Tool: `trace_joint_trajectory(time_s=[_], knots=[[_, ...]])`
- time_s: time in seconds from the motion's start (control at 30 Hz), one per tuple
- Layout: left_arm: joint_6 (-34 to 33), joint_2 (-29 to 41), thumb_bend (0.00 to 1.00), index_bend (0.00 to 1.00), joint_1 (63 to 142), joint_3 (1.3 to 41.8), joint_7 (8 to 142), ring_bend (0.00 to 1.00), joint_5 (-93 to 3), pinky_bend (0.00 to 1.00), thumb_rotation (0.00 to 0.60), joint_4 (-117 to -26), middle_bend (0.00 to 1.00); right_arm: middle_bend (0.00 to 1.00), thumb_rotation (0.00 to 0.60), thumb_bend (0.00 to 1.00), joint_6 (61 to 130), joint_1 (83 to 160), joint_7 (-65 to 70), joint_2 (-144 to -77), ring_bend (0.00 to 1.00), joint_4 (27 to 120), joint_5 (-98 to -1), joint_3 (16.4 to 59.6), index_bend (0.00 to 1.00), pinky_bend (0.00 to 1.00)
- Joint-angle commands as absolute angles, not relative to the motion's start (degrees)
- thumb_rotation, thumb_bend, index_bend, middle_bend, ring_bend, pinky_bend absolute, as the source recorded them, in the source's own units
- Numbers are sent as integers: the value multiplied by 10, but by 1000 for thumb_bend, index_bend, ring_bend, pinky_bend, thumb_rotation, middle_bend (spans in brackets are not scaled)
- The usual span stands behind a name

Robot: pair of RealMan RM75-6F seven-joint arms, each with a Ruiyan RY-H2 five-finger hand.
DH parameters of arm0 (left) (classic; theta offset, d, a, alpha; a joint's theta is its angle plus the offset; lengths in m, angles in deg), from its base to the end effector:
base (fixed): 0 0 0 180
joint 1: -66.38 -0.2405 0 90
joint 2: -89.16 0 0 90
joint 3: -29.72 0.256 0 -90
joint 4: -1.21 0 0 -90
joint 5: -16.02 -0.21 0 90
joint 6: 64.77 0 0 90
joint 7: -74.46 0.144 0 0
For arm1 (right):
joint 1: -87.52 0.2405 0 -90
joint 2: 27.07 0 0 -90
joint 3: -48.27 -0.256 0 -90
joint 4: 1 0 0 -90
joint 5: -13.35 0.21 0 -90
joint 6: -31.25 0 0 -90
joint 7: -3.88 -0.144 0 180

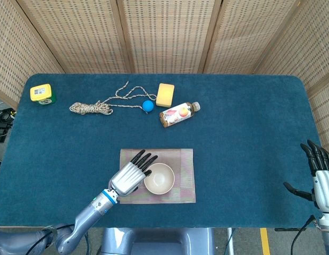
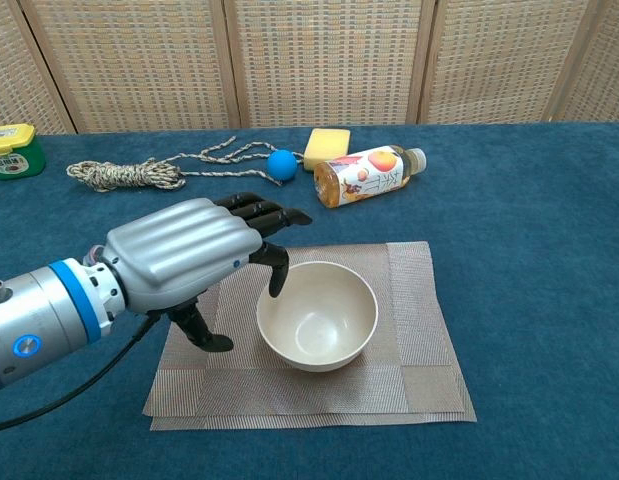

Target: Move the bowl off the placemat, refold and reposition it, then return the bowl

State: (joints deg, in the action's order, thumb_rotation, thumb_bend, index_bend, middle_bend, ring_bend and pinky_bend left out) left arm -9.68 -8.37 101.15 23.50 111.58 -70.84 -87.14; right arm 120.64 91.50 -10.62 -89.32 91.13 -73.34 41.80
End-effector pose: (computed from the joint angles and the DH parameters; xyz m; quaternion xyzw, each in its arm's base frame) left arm -0.1058 0.2547 -0.0702 -0.8404 -0.1870 -0.3746 0.3440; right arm -0.3050 -0.1883 0.1881 0.5265 -0.4066 0.4939 0.5599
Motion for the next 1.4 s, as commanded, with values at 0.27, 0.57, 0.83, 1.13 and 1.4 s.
trace_joint_trajectory(time_s=[0.27, 0.57, 0.83, 1.13, 1.4], knots=[[-120, -130, 195, 447, 1040, 232, 1159, 0, -669, 0, 600, -841, 0, 0, 600, 129, 1208, 913, -126, -887, 0, 910, -734, 416, 0, 0], [-112, -146, 301, 530, 1049, 240, 1170, 0, -652, 0, 600, -824, 0, 0, 600, 130, 1210, 912, -132, -884, 0, 910, -736, 416, 0, 0], [-97, -140, 482, 568, 1049, 249, 1166, 0, -652, 0, 600, -826, 0, 0, 600, 130, 1210, 912, -129, -885, 0, 911, -738, 417, 0, 0], [-66, -106, 491, 586, 1039, 258, 1148, 0, -661, 0, 600, -841, 0, 0, 600, 129, 1211, 912, -127, -886, 0, 911, -738, 416, 0, 0], [-21, -49, 491, 596, 1016, 265, 1108, 0, -679, 0, 600, -846, 0, 0, 600, 129, 1212, 912, -117, -888, 0, 913, -743, 418, 0, 0]])
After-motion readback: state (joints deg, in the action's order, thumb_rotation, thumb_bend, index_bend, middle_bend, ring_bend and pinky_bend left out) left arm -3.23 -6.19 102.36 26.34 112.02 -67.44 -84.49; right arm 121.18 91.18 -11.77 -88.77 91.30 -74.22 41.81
